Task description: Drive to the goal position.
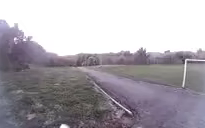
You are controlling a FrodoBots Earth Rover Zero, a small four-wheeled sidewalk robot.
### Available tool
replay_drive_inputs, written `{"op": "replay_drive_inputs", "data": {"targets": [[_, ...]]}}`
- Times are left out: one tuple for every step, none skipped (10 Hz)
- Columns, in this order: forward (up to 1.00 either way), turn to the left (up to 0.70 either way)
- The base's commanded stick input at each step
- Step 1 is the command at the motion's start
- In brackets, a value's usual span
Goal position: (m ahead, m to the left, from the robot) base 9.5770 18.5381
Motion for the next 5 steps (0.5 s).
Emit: {"op": "replay_drive_inputs", "data": {"targets": [[0.0,-0.7],[0.0,-0.7],[0.0,-0.7],[0.0,-0.7],[0.0,-0.7]]}}
